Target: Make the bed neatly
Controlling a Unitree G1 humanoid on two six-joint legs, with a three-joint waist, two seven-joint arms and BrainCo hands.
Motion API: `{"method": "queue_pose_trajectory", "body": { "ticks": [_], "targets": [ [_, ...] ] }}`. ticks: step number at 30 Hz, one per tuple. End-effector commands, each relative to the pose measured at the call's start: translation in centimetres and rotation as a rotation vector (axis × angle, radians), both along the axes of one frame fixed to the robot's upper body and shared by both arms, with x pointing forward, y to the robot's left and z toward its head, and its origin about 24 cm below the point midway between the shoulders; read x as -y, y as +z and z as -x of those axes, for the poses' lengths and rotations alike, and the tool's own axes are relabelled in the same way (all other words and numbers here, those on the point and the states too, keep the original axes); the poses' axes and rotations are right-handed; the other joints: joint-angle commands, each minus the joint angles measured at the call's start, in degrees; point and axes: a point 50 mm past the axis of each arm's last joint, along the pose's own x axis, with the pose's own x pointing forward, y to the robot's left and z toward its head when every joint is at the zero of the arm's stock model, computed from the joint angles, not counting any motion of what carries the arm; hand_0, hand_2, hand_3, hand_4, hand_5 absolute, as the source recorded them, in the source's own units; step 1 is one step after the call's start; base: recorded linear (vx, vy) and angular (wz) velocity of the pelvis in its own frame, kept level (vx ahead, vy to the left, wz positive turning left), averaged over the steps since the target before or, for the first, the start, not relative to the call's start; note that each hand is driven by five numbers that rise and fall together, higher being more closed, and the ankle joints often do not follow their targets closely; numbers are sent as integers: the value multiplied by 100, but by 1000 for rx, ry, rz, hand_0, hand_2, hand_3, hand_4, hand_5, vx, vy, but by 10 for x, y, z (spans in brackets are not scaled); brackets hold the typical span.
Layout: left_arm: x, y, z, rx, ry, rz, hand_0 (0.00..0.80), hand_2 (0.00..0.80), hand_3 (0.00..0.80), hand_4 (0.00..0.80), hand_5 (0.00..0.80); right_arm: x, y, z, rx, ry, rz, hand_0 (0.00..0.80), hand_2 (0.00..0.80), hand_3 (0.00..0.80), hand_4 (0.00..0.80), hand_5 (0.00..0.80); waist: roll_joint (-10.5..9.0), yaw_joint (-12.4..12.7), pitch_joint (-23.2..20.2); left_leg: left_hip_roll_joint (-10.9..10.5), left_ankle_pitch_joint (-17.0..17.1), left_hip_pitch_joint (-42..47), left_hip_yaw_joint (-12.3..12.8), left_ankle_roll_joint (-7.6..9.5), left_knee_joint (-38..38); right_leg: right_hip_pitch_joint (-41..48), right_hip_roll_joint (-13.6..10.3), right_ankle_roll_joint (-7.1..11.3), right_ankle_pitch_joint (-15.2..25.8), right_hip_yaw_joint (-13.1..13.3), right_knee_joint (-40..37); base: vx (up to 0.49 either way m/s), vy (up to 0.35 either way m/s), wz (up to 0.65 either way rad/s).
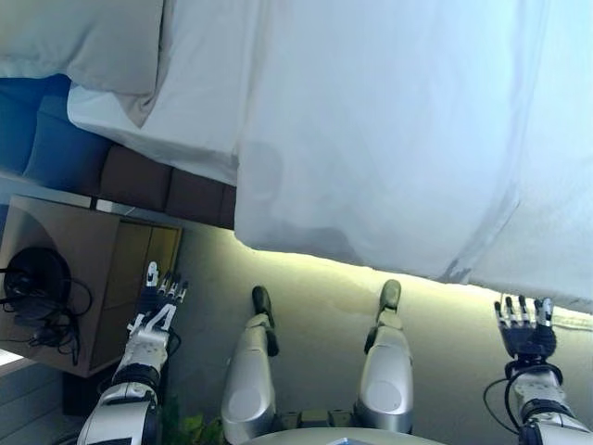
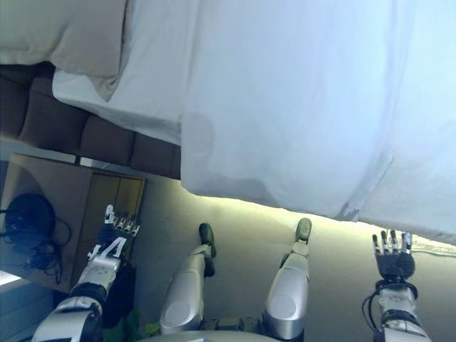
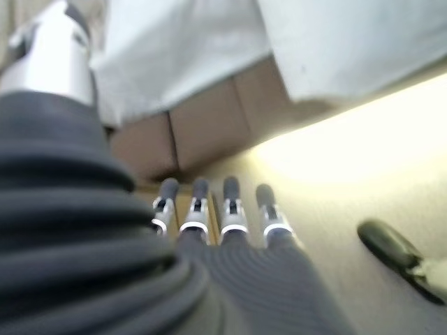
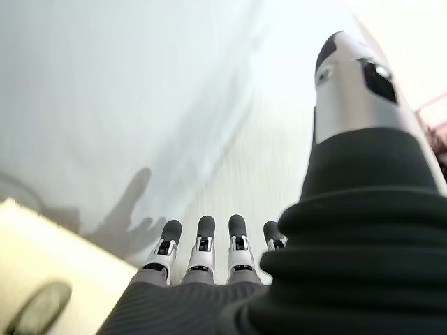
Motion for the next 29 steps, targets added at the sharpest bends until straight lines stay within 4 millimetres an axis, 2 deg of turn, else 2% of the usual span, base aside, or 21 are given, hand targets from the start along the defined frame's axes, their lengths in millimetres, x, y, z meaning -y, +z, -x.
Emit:
{"method": "queue_pose_trajectory", "body": {
  "ticks": [1, 2, 3, 4, 7, 10, 12, 15, 18, 22, 29],
  "targets": [
    [-14, 3, 16, -2, -15, -155, 0, 0, 0, 0, 0, -16, -12, 22, -68, 61, 128, 0, 0, 0, 0, 0, -217, 236, -892, 441, 159, 160, -183, -76, -23, -39, -286, 42, 139, 257, 236, 201, -126, 15],
    [-6, 5, 16, 9, -69, -192, 0, 0, 0, 0, 0, -31, -16, 22, -100, 107, 146, 0, 0, 0, 0, 0, -242, 296, -1078, 448, 176, 365, -197, -67, -157, 181, -237, 46, 115, 196, 163, 151, -85, 13],
    [-3, 5, 19, 12, -88, -200, 0, 0, 0, 0, 0, -36, -18, 24, -114, 118, 150, 0, 0, 0, 0, 0, -251, 310, -1145, 447, 196, 450, -198, -65, -233, 274, -220, 49, 116, 162, 110, 214, -113, 14],
    [11, 7, 19, 43, -167, -216, 0, 0, 0, 0, 0, -54, -21, 22, -142, 195, 168, 0, 0, 0, 0, 0, -283, 385, -1362, 439, 219, 643, -216, -36, -381, 462, -184, 65, 112, 82, 24, 137, -83, 11],
    [26, 7, 27, 61, -290, -249, 0, 0, 0, 0, 0, -78, -27, 29, -149, 248, 131, 0, 0, 0, 0, 0, -334, 531, -1720, 432, 287, 927, -262, -15, -644, 760, -140, 73, 92, -69, -51, 173, -105, 23],
    [40, 1, 35, 75, -338, -190, 0, 0, 0, 0, 0, -96, -37, 38, -117, 223, 3, 0, 0, 0, 0, 0, -351, 671, -2012, 439, 357, 1153, -299, -11, -838, 1059, -96, 65, 26, -241, -105, 158, -76, 16],
    [48, -4, 40, 73, -363, -165, 0, 0, 0, 0, 0, -105, -43, 40, -135, 230, -17, 0, 0, 0, 0, 0, -365, 742, -2109, 443, 330, 1284, -321, -20, -842, 1242, -88, 80, 18, -339, -184, 123, -63, 12],
    [60, -5, 42, 69, -437, -204, 0, 0, 0, 0, 0, -122, -40, 27, -159, 284, 4, 0, 0, 0, 0, 0, -395, 800, -2229, 500, 286, 1481, -246, -50, -834, 1436, -66, 134, 55, -419, -316, 89, -46, 10],
    [64, 2, 40, 98, -496, -231, 0, 0, 0, 0, 0, -125, -32, 20, -166, 291, 38, 0, 0, 0, 0, 0, -402, 804, -2313, 533, 282, 1590, -198, -33, -887, 1510, -31, 137, 20, -408, -318, 55, -25, 3],
    [60, 8, 36, 101, -501, -216, 0, 0, 0, 0, 0, -118, -29, 20, -221, 303, 106, 0, 0, 0, 0, 0, -424, 783, -2398, 542, 262, 1659, -183, -17, -849, 1559, -3, 109, -9, -395, -264, 45, -27, 0],
    [58, 1, 42, 64, -468, -174, 0, 0, 0, 0, 0, -126, -33, 27, -237, 366, 82, 0, 0, 0, 0, 0, -444, 725, -2497, 547, 219, 1699, -145, 4, -805, 1534, 12, 109, -54, -294, -214, 27, -10, -1]
  ]
}}
